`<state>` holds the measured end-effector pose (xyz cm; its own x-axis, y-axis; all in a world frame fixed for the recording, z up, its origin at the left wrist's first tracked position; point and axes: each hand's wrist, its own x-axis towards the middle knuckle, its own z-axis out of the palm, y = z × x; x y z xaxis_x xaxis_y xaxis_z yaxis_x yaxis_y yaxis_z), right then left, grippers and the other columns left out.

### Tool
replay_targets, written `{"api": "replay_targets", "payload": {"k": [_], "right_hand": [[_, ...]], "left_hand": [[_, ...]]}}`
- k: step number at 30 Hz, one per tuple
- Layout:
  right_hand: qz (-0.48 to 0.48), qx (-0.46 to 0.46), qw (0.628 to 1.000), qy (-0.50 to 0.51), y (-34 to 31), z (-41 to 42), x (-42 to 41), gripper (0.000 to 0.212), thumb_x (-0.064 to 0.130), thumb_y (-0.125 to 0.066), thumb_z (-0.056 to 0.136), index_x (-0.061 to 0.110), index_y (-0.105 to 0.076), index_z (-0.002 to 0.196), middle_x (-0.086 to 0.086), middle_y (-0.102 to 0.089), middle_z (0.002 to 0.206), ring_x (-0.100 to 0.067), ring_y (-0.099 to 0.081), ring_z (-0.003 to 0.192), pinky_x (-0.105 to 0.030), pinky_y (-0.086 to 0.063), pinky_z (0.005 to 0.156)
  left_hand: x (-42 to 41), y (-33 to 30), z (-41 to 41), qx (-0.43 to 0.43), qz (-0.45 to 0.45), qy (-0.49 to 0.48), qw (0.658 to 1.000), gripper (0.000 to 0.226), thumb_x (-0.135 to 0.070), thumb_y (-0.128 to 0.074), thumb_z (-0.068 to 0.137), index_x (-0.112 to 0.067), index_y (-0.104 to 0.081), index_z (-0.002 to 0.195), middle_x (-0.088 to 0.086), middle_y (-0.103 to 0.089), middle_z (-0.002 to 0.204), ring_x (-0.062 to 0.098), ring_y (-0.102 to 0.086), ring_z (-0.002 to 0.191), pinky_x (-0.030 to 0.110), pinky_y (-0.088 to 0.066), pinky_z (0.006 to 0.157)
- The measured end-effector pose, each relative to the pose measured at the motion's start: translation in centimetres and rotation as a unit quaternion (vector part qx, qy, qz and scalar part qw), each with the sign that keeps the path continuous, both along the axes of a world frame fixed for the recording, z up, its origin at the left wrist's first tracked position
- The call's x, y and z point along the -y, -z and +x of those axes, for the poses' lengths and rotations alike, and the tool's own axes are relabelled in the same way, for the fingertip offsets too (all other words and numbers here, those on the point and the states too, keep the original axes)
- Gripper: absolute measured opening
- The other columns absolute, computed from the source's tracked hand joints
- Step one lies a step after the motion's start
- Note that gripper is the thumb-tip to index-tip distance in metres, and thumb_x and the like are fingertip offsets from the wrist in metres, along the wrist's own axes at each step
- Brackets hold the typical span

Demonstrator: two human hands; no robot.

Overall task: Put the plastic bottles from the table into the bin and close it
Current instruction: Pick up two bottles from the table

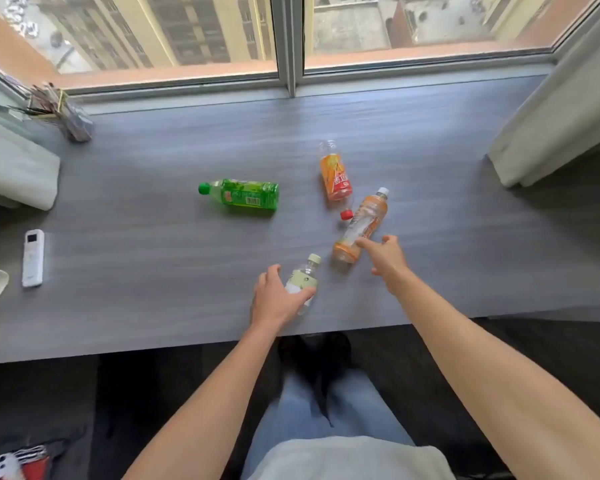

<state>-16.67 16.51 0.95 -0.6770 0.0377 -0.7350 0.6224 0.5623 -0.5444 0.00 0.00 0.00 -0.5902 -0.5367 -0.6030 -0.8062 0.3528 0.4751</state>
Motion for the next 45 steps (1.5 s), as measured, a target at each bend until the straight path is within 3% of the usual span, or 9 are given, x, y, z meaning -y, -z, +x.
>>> {"api": "replay_targets", "payload": {"k": [5,9,16,21,28,31,35,40,45], "right_hand": [[0.066,-0.016,0.997,0.034,2.2,-2.3,4.0,0.109,0.049,-0.083,0.067,0.003,-0.026,0.148,-0.016,-0.039,0.150,-0.035,-0.047,0.133,-0.047,-0.043,0.108],[0.115,-0.038,0.991,0.061,5.0,-3.0,5.4,0.117,0.048,-0.087,0.064,0.005,-0.020,0.150,-0.018,-0.035,0.151,-0.038,-0.042,0.136,-0.049,-0.038,0.109],[0.159,-0.072,0.983,0.050,7.4,-3.6,3.6,0.084,0.037,-0.080,0.068,0.006,-0.039,0.134,-0.016,-0.050,0.136,-0.039,-0.057,0.117,-0.042,-0.048,0.091],[0.121,-0.046,0.991,0.022,6.1,-1.5,-0.7,0.071,0.034,-0.076,0.062,0.008,-0.047,0.122,-0.013,-0.063,0.117,-0.034,-0.064,0.102,-0.044,-0.055,0.088],[0.059,-0.026,0.996,-0.058,3.8,6.0,-9.9,0.062,0.033,-0.074,0.067,0.020,-0.039,0.116,-0.003,-0.059,0.101,-0.025,-0.063,0.091,-0.048,-0.056,0.081],[0.081,-0.026,0.994,-0.066,3.3,10.1,-14.6,0.060,0.044,-0.073,0.067,0.023,-0.039,0.112,0.000,-0.060,0.098,-0.017,-0.061,0.082,-0.037,-0.052,0.068],[0.093,-0.030,0.994,-0.049,2.4,15.4,-19.3,0.065,0.065,-0.071,0.064,0.029,-0.045,0.112,0.009,-0.061,0.095,-0.012,-0.063,0.084,-0.034,-0.053,0.068],[0.127,0.005,0.992,0.013,2.0,21.5,-22.5,0.060,0.067,-0.071,0.060,0.034,-0.046,0.104,0.011,-0.061,0.087,-0.007,-0.060,0.076,-0.031,-0.048,0.058],[0.145,0.058,0.977,0.145,2.7,29.9,-24.7,0.061,0.057,-0.078,0.064,0.025,-0.054,0.110,-0.001,-0.065,0.095,-0.025,-0.060,0.087,-0.034,-0.045,0.068]], "left_hand": [[-1.5,2.8,-2.0,0.041,-0.023,0.032,0.998,0.122,-0.072,-0.076,0.060,-0.018,-0.026,0.157,0.008,-0.041,0.152,0.031,-0.038,0.142,0.045,-0.040,0.111],[-2.5,5.0,-1.7,0.050,-0.068,0.030,0.996,0.109,-0.065,-0.080,0.064,-0.016,-0.035,0.150,0.008,-0.049,0.142,0.033,-0.046,0.132,0.044,-0.045,0.103],[-2.9,6.3,-1.4,0.032,-0.078,0.017,0.996,0.080,-0.051,-0.080,0.070,-0.013,-0.048,0.132,0.008,-0.055,0.126,0.031,-0.053,0.116,0.040,-0.047,0.093],[-2.4,4.9,-0.8,0.034,-0.035,0.007,0.999,0.071,-0.046,-0.079,0.069,-0.011,-0.049,0.124,0.009,-0.059,0.122,0.033,-0.057,0.113,0.041,-0.050,0.089],[-2.7,1.8,4.8,0.033,0.001,0.028,0.999,0.062,-0.046,-0.075,0.065,-0.021,-0.049,0.116,-0.003,-0.062,0.102,0.021,-0.060,0.089,0.035,-0.048,0.067],[-3.2,1.6,8.1,0.054,0.039,0.058,0.996,0.056,-0.047,-0.075,0.064,-0.026,-0.051,0.110,-0.005,-0.066,0.096,0.018,-0.066,0.084,0.035,-0.052,0.065],[-3.1,1.8,11.0,0.093,0.060,0.109,0.988,0.055,-0.048,-0.074,0.061,-0.030,-0.052,0.108,-0.007,-0.069,0.090,0.013,-0.068,0.079,0.034,-0.057,0.065],[-2.4,2.4,11.5,0.131,0.064,0.209,0.967,0.057,-0.051,-0.076,0.058,-0.034,-0.051,0.107,-0.008,-0.070,0.090,0.012,-0.070,0.077,0.035,-0.060,0.067],[-3.7,2.8,9.0,0.148,0.059,0.338,0.927,0.060,-0.051,-0.075,0.056,-0.031,-0.051,0.107,-0.006,-0.071,0.088,0.016,-0.071,0.075,0.039,-0.061,0.071]]}}
